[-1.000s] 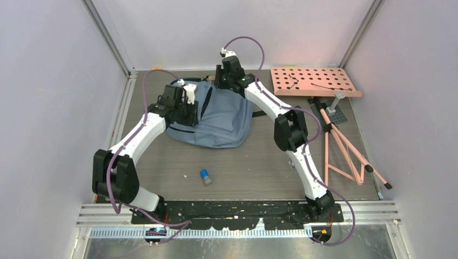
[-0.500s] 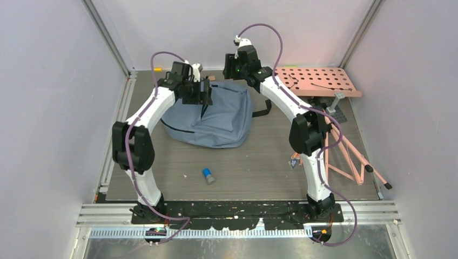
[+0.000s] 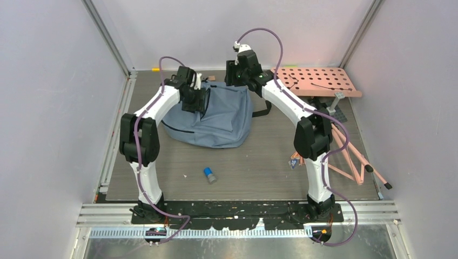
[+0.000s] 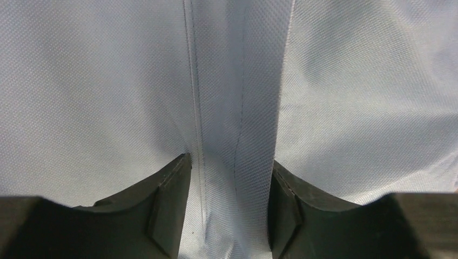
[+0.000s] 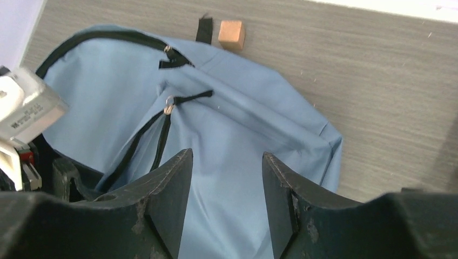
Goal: Pack the student bag
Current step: Unzip the student bag at the center of the board.
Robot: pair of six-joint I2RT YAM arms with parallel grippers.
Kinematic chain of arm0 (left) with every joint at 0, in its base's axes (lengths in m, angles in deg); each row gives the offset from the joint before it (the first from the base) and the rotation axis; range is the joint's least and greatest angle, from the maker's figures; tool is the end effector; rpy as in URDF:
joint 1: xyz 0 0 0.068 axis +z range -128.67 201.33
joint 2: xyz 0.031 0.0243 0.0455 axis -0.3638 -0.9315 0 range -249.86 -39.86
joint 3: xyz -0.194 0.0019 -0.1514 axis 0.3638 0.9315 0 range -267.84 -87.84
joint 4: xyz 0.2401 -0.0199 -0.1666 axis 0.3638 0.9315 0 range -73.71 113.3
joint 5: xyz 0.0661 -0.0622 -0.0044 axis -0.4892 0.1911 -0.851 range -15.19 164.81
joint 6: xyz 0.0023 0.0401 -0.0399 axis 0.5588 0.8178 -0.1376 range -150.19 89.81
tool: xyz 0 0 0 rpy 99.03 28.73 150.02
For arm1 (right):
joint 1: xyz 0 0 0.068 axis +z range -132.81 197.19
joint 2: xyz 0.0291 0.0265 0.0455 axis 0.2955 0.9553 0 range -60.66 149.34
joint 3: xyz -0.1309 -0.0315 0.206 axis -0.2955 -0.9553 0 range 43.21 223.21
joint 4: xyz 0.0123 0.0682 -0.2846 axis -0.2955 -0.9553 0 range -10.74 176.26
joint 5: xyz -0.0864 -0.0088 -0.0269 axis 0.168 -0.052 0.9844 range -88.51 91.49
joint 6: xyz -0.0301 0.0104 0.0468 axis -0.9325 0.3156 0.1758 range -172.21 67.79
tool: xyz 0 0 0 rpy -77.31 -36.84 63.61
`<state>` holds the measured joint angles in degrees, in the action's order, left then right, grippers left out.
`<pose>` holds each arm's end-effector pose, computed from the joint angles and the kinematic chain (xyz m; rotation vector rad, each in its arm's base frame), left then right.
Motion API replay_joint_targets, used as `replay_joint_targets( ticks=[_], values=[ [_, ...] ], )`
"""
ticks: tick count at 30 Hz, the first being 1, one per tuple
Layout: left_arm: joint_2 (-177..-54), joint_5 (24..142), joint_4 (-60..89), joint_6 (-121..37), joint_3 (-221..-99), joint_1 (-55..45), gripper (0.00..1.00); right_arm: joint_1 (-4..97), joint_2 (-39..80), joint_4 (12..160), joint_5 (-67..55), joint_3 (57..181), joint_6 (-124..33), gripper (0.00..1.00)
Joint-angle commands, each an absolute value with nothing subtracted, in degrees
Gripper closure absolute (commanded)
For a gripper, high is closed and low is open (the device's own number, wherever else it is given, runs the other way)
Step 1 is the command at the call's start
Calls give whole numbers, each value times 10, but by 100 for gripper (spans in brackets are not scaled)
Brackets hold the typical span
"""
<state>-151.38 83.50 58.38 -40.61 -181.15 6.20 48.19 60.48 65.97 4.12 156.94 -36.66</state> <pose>0.4289 -0.1222 0.2051 0.1622 2.6428 -0.3515 0.4522 0.2696 0.2867 -0.2516 2.0698 0.4540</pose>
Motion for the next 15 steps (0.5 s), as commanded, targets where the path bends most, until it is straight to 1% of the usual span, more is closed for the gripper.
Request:
replay_joint_targets(
  ticks=[1,3,5,9,12,14,15],
  values=[
    [-1473,812,595,-398,-1792,67,49,512,570,645,51,1569,-348,44],
    [-1453,812,583,-409,-1775,71,49,527,577,629,52,1571,-340,44],
    [-1437,820,575,-422,-1760,81,51,542,588,609,59,1583,-328,44],
    [-1417,854,556,-444,-1724,110,73,567,638,535,91,1639,-295,45],
    [-1412,912,537,-454,-1697,132,91,583,675,486,119,1699,-256,45],
    [-1406,952,524,-456,-1680,139,99,592,700,452,134,1734,-235,45],
    [-1405,964,519,-454,-1674,139,100,598,716,431,140,1746,-229,44]
  ],
)
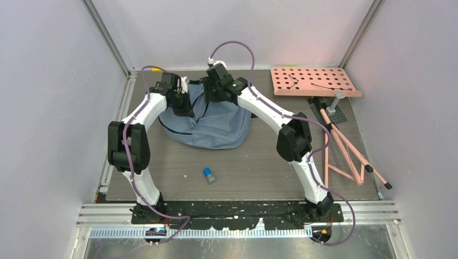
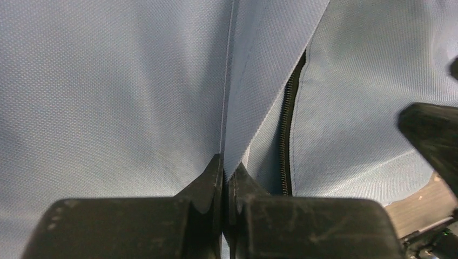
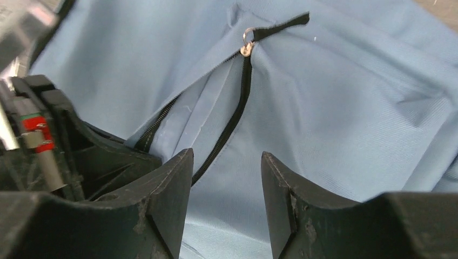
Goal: Pack the student bag
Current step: Unzip the student bag at the center of the board.
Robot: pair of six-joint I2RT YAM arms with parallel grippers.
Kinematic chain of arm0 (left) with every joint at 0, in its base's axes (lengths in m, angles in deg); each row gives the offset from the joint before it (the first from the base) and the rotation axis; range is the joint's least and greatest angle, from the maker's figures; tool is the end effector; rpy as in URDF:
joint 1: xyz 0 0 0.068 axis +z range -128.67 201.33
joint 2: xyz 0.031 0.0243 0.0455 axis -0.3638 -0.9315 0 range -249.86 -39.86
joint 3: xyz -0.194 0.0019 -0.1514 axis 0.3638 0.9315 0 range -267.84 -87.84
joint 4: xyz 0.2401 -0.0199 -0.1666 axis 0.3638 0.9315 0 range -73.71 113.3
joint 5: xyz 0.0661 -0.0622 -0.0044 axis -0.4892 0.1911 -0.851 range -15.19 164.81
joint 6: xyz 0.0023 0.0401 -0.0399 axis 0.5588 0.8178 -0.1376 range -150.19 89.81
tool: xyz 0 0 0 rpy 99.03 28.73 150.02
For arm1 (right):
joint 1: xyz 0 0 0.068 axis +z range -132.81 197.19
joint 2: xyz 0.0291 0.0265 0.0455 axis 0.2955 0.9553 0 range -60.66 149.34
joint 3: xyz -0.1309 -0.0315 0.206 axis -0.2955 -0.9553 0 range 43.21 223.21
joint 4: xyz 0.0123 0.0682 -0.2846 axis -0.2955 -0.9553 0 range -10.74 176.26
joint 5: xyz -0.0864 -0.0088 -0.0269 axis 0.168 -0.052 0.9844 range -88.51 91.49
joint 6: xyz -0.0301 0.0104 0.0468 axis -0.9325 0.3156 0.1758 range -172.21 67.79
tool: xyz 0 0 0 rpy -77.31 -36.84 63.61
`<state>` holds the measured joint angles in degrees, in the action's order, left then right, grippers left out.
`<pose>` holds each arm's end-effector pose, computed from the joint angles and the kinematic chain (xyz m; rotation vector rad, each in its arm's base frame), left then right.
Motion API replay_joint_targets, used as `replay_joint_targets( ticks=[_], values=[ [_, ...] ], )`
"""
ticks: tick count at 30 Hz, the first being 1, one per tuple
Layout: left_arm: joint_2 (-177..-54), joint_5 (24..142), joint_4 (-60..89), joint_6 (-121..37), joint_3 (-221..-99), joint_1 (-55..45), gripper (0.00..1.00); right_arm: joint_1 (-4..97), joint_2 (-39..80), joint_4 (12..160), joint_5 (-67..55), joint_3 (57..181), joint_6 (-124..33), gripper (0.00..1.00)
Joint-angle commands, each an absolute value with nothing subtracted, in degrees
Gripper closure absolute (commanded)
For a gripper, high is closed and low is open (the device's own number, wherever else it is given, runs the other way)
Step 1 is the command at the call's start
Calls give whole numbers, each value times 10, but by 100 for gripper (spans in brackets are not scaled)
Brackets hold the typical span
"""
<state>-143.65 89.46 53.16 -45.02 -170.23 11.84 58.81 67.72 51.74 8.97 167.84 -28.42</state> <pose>0.4091 -0.0785 0.2018 -0.0262 2.6136 -0.4847 0.4051 0.3530 0.2704 -0.2811 2.2573 0.4705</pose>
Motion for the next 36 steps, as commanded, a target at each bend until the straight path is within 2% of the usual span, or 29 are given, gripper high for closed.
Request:
replay_joint_targets(
  ticks=[1,13,22,23,25,26,27,28,30,34,36],
  values=[
    [-1402,976,515,-452,-1667,139,100,601,724,420,152,1767,-221,44],
    [-1371,1063,441,-493,-1591,139,100,649,825,314,234,1858,-188,34],
    [-1366,1067,431,-500,-1583,139,100,653,869,287,272,1871,-197,32],
    [-1366,1065,433,-499,-1585,139,100,653,874,272,271,1871,-202,34],
    [-1366,1061,437,-496,-1589,139,100,652,881,260,260,1861,-211,48],
    [-1367,1059,439,-494,-1590,139,100,652,879,260,256,1855,-213,64],
    [-1367,1056,441,-492,-1591,139,100,651,875,264,253,1844,-215,71],
    [-1367,1053,443,-490,-1592,139,100,651,864,269,253,1838,-218,82],
    [-1367,1049,448,-484,-1596,139,100,649,843,289,256,1823,-233,96],
    [-1371,1050,458,-481,-1610,139,99,635,795,316,247,1803,-238,99],
    [-1371,1054,463,-482,-1620,140,95,626,765,337,226,1785,-230,100]
  ],
)
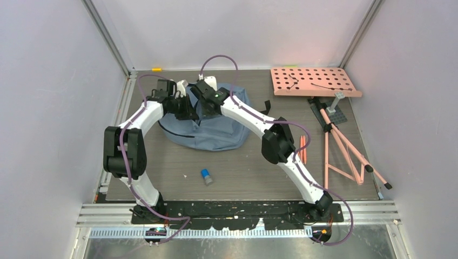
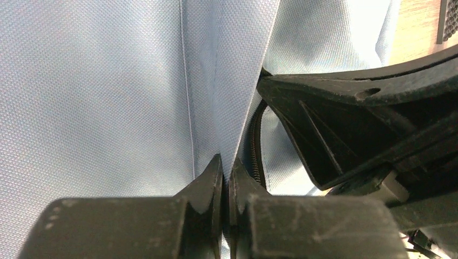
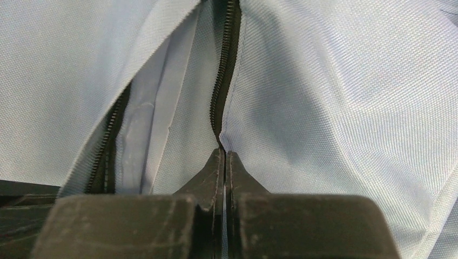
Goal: Pack the student bag
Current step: Unzip the student bag at the center of the board.
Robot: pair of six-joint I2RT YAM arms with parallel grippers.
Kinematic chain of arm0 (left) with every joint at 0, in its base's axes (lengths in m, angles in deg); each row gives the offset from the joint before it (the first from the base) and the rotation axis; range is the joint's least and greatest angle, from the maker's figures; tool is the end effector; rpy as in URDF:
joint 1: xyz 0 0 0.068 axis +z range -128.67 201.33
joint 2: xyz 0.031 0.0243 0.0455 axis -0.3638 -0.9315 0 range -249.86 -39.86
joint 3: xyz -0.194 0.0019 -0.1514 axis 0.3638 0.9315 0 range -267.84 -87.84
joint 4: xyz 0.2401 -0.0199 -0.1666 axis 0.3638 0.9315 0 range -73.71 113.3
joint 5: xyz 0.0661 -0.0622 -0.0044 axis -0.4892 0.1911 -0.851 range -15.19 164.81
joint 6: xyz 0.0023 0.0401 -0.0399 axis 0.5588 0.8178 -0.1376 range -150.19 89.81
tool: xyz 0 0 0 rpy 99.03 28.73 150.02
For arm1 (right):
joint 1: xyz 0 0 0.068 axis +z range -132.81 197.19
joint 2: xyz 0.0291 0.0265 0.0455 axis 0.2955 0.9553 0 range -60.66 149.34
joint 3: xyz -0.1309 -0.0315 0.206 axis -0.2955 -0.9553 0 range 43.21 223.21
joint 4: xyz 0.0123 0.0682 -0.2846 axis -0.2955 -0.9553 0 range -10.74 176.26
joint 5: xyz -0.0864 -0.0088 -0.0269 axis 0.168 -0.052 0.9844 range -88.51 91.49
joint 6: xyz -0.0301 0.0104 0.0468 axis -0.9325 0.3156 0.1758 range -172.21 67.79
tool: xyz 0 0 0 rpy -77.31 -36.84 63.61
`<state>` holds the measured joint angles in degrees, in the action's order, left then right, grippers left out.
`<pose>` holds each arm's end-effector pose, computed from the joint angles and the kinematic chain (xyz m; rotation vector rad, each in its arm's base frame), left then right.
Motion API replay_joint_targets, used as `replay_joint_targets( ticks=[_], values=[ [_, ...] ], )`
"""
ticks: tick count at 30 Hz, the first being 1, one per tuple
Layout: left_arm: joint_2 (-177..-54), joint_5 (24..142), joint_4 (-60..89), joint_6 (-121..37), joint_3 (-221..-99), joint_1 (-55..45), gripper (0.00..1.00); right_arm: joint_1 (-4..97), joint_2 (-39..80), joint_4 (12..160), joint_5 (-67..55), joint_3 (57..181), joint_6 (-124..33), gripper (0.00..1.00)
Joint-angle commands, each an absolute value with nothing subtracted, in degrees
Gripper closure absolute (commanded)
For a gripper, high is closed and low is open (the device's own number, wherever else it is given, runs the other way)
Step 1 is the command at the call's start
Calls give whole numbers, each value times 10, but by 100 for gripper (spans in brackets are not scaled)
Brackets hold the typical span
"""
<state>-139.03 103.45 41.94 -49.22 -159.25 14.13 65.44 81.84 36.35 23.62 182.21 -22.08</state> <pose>0.3913 -0.0685 0.1829 -0.0478 2.5222 -0.8137 0.3806 0.4041 0.2115 -0.2255 2.4036 0.1382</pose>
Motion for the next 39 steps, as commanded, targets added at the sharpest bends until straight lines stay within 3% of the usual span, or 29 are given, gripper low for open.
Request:
replay_joint_targets(
  ticks=[1,4,9,13,16,22,27,34,39],
  values=[
    [-1370,1057,465,-482,-1625,140,92,622,756,345,219,1769,-227,100],
    [-1366,1065,468,-484,-1637,139,78,609,704,387,187,1735,-217,100],
    [-1348,1072,469,-491,-1654,140,47,590,643,425,153,1681,-211,100],
    [-1322,1066,464,-507,-1672,139,35,573,601,451,122,1637,-210,100],
    [-1317,1065,455,-534,-1686,140,37,565,570,488,87,1592,-211,99],
    [-1348,1086,410,-592,-1691,140,49,553,521,509,56,1548,-214,100],
    [-1373,1095,358,-626,-1681,139,69,547,504,517,37,1524,-214,99],
    [-1340,961,429,-571,-1677,138,70,545,511,516,23,1530,-213,99],
    [-1334,961,411,-601,-1650,139,71,546,515,511,6,1533,-217,99]
  ],
)
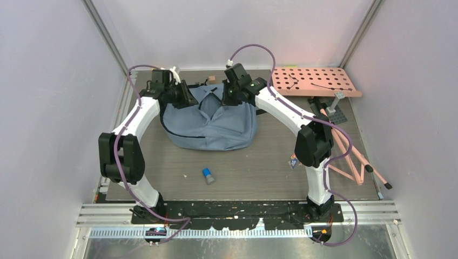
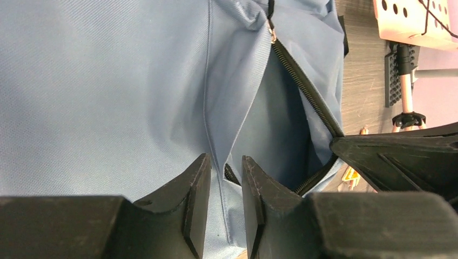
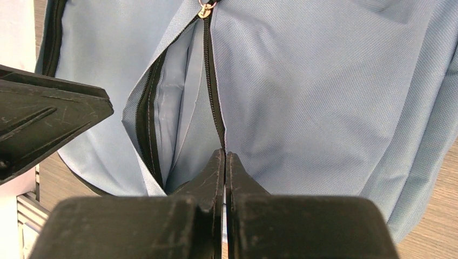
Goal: Pack the student bag
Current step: Unzip the student bag at the center of the board, then pick up the stationery from the center of the board.
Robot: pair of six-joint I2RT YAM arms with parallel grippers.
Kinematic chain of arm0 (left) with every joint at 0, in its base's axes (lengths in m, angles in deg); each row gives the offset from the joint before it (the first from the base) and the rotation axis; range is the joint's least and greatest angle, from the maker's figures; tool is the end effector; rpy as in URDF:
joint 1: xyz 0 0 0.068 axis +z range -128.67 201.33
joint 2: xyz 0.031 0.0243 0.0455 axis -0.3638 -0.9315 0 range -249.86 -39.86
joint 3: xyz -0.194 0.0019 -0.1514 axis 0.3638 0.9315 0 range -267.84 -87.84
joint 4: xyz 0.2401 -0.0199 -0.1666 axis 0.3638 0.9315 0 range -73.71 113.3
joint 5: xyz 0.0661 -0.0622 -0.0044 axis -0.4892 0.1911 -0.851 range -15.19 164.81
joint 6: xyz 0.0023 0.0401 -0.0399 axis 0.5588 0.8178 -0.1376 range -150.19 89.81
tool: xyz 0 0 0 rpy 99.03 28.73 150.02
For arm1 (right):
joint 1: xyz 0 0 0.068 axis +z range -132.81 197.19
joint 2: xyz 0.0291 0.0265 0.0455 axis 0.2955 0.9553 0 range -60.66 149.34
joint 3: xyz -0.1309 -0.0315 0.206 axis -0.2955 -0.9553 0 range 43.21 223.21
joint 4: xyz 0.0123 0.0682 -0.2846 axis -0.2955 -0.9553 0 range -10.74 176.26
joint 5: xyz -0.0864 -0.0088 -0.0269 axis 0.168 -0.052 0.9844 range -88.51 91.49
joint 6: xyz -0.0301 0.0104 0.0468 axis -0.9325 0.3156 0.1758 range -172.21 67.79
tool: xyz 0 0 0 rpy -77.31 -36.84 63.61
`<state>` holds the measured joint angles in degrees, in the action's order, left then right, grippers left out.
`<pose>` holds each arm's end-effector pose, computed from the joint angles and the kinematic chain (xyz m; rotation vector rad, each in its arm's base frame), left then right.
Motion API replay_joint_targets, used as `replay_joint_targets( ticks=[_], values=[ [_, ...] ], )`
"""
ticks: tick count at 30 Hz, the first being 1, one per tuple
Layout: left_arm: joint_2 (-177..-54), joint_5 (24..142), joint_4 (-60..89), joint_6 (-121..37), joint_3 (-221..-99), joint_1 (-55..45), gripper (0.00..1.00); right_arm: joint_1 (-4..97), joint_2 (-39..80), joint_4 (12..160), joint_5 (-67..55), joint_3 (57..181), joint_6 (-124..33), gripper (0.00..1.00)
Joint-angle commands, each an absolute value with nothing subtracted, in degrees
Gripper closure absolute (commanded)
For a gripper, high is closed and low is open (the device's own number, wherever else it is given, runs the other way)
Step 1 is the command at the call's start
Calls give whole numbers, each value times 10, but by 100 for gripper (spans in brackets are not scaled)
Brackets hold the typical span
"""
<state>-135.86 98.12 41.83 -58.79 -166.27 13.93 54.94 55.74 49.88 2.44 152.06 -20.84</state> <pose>0.4033 -0.0682 0.2463 -0.2273 2.3678 -0.7824 0.3884 0.2999 0.2694 -0.1257 2.4077 0.5651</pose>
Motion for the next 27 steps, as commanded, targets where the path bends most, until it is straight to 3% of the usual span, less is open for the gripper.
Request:
replay_joint_targets(
  ticks=[1,7,15,21,27],
  values=[
    [-1334,975,408,-604,-1650,138,71,545,516,510,3,1535,-220,99],
    [-1249,1009,419,-581,-1592,128,67,543,528,492,3,1556,-240,99],
    [-1097,955,514,-555,-1465,41,57,542,540,480,6,1571,-258,100],
    [-1056,891,532,-650,-1368,-18,52,542,529,493,13,1551,-258,100],
    [-1098,907,547,-699,-1350,-47,47,541,519,516,43,1535,-262,100]
  ],
)
